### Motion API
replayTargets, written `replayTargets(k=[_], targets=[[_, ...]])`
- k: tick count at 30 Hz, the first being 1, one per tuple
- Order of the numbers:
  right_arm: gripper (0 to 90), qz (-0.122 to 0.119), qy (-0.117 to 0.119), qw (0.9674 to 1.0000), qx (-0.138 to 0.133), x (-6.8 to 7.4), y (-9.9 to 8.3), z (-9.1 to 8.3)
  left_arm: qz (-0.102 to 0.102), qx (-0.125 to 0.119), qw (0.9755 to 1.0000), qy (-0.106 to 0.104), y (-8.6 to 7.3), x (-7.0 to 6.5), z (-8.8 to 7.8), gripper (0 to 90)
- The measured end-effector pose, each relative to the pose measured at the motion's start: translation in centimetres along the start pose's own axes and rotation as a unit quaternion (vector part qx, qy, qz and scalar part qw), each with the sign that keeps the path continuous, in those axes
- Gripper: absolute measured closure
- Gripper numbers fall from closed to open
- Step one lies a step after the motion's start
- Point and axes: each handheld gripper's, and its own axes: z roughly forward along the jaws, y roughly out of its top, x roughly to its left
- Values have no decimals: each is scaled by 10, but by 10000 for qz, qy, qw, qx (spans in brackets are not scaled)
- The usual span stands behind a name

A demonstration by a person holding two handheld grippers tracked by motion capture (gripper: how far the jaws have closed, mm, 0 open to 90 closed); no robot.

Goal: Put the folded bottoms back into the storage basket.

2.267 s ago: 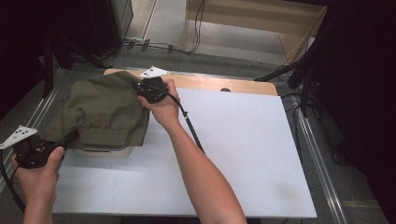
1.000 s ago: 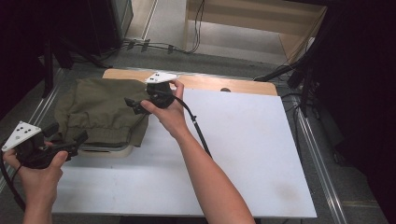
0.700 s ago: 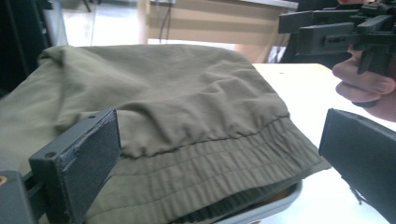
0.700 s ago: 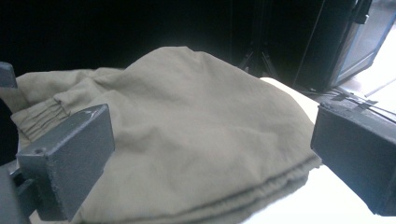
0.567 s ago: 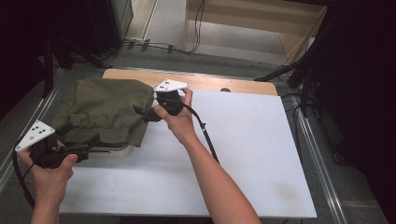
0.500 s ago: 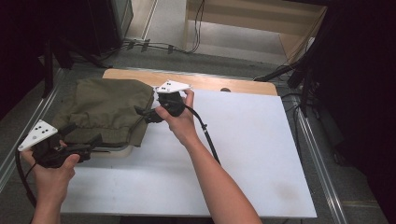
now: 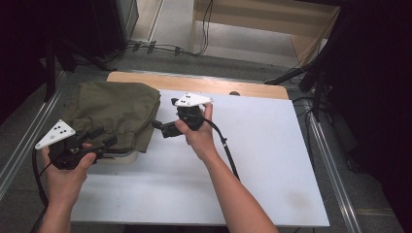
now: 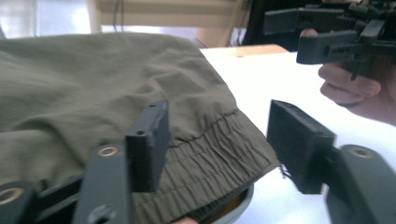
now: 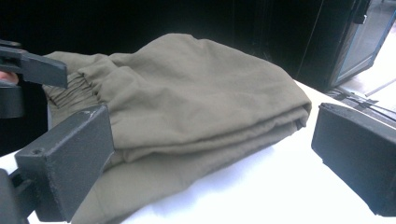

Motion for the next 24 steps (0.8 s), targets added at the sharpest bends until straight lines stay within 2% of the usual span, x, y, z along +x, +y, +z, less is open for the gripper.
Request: replayTargets(k=[6, 8, 10, 14, 20, 24], targets=[[0, -27, 2, 10000, -44, 0, -5, -10, 86, 293, 9993, -217, 2, -2, 15, 562], [0, -42, 6, 10000, -41, 1, -8, -13, 116, 459, 9983, -340, 3, -3, 22, 626], [0, -57, 17, 10000, -35, 2, -10, -14, 173, 647, 9972, -342, 4, -4, 29, 707], [0, -73, 54, 10000, -21, 3, -16, -17, 119, 933, 9950, -337, 4, -1, 40, 873], [0, -80, 77, 9999, -13, 4, -23, -23, -55, 1224, 9917, -387, 3, 7, 46, 889], [0, -66, 76, 9999, -51, 4, -28, -29, -118, 1542, 9873, -370, 2, 13, 50, 890]])
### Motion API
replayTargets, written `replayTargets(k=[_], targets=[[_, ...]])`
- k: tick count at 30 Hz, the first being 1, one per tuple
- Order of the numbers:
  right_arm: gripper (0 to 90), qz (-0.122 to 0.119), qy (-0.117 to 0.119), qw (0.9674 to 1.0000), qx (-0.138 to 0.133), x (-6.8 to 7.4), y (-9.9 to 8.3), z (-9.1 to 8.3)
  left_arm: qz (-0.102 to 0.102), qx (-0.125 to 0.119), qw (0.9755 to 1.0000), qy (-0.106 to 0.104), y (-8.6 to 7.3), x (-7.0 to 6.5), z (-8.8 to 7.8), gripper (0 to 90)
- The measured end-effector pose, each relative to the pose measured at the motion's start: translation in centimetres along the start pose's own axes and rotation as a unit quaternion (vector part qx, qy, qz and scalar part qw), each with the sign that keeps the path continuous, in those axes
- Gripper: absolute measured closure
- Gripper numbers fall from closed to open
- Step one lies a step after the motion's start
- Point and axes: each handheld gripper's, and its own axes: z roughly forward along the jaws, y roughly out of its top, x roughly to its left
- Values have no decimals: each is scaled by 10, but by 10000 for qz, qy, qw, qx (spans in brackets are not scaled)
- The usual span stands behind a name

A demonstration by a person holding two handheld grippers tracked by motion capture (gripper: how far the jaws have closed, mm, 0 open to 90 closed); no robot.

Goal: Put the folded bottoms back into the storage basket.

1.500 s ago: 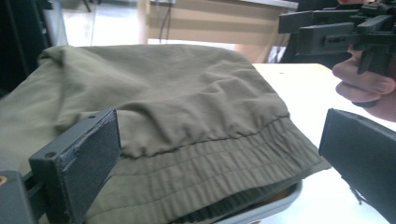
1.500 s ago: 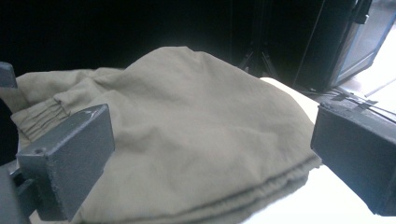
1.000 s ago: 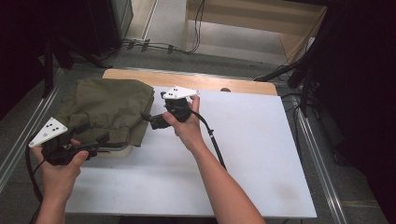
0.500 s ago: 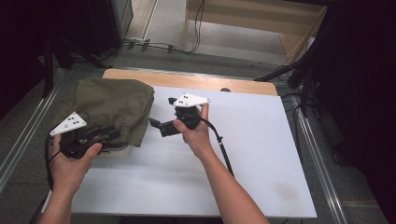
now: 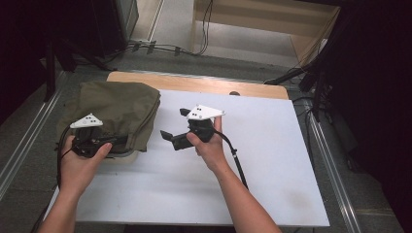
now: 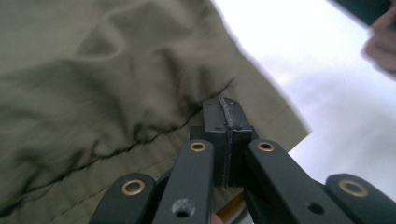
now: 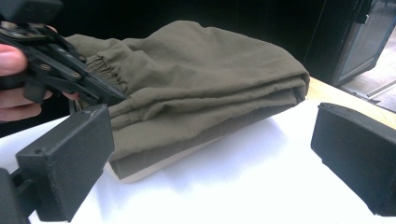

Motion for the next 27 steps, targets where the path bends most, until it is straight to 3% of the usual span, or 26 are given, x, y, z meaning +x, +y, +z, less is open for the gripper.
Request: replayTargets(k=[4, 10, 13, 16, 20, 22, 24, 27], targets=[[0, -29, -27, 10000, 12, 1, -6, -6, -114, 271, 9995, -63, 0, 7, 5, 890], [0, 12, -51, 10000, 0, 1, -15, -14, -111, 715, 9974, 17, 4, 9, 13, 889], [0, 36, -52, 10000, -11, 1, -18, -17, -168, 786, 9967, 84, 6, 10, 13, 881], [0, 51, -66, 10000, -14, 1, -22, -21, -273, 606, 9969, 409, 8, 11, 7, 663], [0, 79, -65, 9999, -35, 0, -25, -25, -522, 145, 9977, 401, 13, 7, -5, 393], [0, 71, -62, 10000, -23, 0, -27, -27, -498, 60, 9983, 296, 16, 1, -6, 274], [0, 65, -67, 10000, -15, 0, -28, -28, -374, 95, 9990, 217, 19, -8, -2, 167], [0, 54, -89, 9999, 11, 0, -30, -30, -211, 380, 9989, 184, 22, -20, 11, 28]])
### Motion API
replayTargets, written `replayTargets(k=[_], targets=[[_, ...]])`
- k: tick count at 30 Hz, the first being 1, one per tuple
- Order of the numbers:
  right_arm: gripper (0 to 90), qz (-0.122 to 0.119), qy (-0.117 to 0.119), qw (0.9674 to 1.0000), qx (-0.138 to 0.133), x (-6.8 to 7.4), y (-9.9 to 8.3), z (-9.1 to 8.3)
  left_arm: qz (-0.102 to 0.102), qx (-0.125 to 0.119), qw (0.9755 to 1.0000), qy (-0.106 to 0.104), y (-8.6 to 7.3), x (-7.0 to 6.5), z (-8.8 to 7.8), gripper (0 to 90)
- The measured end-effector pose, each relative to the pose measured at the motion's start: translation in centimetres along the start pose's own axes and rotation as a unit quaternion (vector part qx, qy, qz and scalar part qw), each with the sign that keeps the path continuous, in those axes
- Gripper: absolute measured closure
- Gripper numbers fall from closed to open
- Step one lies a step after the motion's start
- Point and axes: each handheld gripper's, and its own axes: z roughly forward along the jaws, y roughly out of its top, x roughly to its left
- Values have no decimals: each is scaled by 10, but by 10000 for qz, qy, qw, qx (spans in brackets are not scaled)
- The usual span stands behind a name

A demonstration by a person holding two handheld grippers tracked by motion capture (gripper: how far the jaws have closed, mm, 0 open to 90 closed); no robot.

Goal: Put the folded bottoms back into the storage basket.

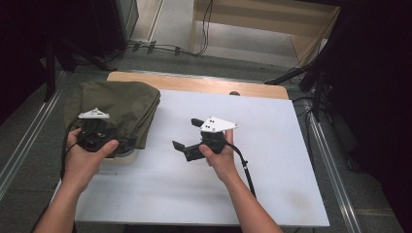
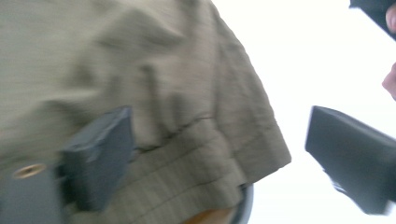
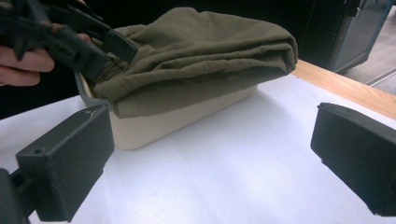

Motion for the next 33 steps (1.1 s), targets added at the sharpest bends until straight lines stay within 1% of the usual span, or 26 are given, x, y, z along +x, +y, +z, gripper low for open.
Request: replayTargets(k=[2, 3, 4, 5, 8, 11, 13, 14, 15, 16, 18, 19, 20, 21, 24, 25, 26, 27, 28, 30, 33], targets=[[0, 13, -5, 10000, -4, 0, -1, -2, 81, 118, 9997, 221, 0, -4, 8, 18], [0, 13, -3, 10000, -16, 0, -1, -3, 68, 153, 9992, 362, 0, -5, 10, 28], [0, 31, 6, 10000, -22, 0, -1, -4, 35, 155, 9988, 455, -1, -4, 11, 64], [0, 27, 9, 10000, -6, 0, -2, -5, -15, 140, 9988, 469, -2, -3, 11, 120], [0, 16, -19, 10000, 5, -2, -4, -8, -7, 41, 9993, 385, -3, 0, 6, 351], [0, 36, -56, 10000, -8, -4, -6, -12, -18, -37, 9995, 306, -3, 4, 3, 469], [0, 57, -64, 10000, -30, -6, -8, -14, -103, -64, 9997, 228, -3, 8, 1, 589], [0, 68, -67, 9999, -50, -6, -8, -16, -114, -64, 9997, 211, -4, 10, 0, 668], [0, 55, -50, 10000, -64, -7, -9, -17, -106, -20, 9996, 246, -5, 11, 1, 723], [0, 57, -45, 9999, -73, -6, -9, -18, -94, 74, 9996, 261, -6, 12, 3, 763], [0, 33, -38, 10000, -86, -6, -10, -20, -62, 343, 9990, 264, -9, 14, 11, 794], [0, 34, -38, 10000, -83, -6, -11, -21, -73, 407, 9988, 254, -11, 15, 14, 802], [0, 35, -44, 9999, -93, -6, -11, -21, -59, 419, 9988, 259, -11, 15, 15, 807], [0, 35, -47, 9999, -88, -7, -12, -22, -112, 453, 9986, 249, -9, 15, 15, 807], [0, 48, -62, 9999, -83, -7, -14, -24, -198, 723, 9970, 190, -5, 17, 19, 797], [0, 48, -68, 9999, -84, -7, -15, -25, -236, 758, 9967, 184, -4, 19, 20, 780], [0, 59, -83, 9999, -92, -7, -16, -27, -276, 731, 9967, 212, -3, 20, 20, 752], [0, 68, -83, 9999, -98, -8, -17, -28, -286, 667, 9969, 314, -3, 20, 19, 698], [0, 70, -95, 9999, -104, -8, -19, -30, -273, 608, 9971, 369, -3, 21, 17, 611], [0, 81, -110, 9999, -101, -9, -21, -33, -355, 331, 9981, 382, -1, 23, 11, 491], [0, 111, -123, 9998, -97, -10, -27, -37, -414, 28, 9982, 428, 5, 23, 3, 360]])
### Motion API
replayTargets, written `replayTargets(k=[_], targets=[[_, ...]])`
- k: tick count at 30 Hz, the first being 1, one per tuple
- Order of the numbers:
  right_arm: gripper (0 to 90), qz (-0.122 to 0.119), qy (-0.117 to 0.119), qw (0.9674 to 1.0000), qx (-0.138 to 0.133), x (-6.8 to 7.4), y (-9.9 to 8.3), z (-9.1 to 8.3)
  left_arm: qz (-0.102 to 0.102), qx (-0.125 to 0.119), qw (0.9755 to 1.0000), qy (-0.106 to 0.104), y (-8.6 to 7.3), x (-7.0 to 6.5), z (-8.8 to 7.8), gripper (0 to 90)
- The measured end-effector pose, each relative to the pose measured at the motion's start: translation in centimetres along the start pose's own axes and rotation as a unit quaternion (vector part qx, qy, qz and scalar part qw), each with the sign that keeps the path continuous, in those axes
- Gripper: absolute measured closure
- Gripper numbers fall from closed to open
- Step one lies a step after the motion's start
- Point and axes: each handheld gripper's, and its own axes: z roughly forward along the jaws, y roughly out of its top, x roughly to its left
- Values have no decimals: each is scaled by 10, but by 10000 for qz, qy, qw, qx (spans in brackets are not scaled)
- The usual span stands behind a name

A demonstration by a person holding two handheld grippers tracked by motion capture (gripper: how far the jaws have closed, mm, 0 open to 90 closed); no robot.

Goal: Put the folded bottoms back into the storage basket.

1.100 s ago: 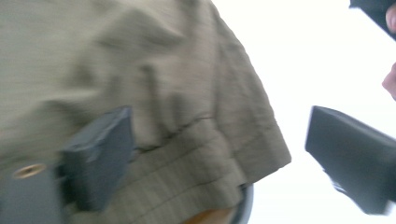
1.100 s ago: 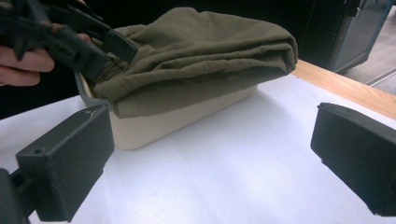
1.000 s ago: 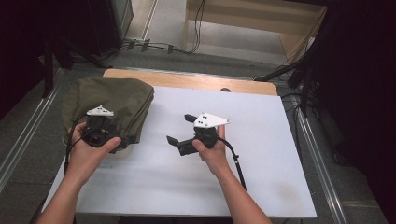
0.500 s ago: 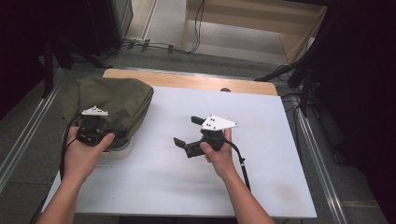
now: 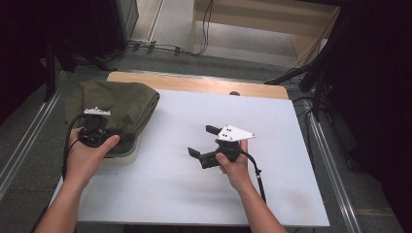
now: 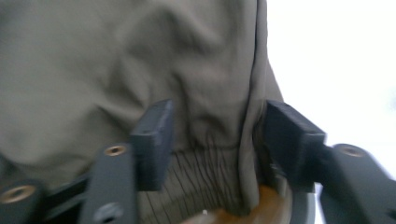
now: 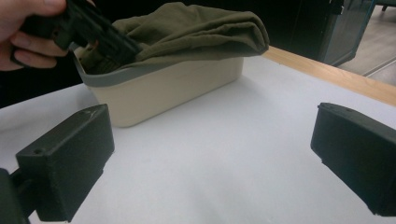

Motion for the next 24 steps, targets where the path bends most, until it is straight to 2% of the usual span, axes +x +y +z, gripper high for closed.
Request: replayTargets(k=[2, 5, 8, 10, 11, 13, 18, 20, 22, 24], targets=[[0, 13, -19, 10000, 30, -1, -4, -2, 27, -68, 10000, -54, 5, -3, 0, 263], [0, 58, -57, 10000, 45, -3, -9, -7, 176, 10, 9998, -10, 11, -9, 8, 153], [0, 69, -61, 10000, 24, -3, -12, -11, 205, 186, 9995, 169, 14, -11, 17, 137], [0, 70, -72, 9999, 18, -3, -14, -15, 184, 287, 9991, 267, 16, -9, 22, 158], [0, 57, -70, 10000, 13, -3, -15, -16, 192, 330, 9988, 292, 16, -8, 23, 196], [0, 50, -98, 9999, 19, -3, -17, -20, 207, 323, 9991, 172, 16, -7, 23, 284], [0, 87, -141, 9999, 16, -5, -22, -27, 154, 83, 9998, -129, 18, -6, 18, 524], [0, 81, -145, 9999, 19, -5, -24, -29, 162, 47, 9996, -221, 19, -5, 17, 662], [0, 77, -156, 9998, 19, -5, -26, -32, 231, 53, 9997, -60, 19, -5, 17, 783], [0, 79, -159, 9998, 13, -5, -27, -34, 243, 125, 9996, -40, 19, -4, 20, 843]])
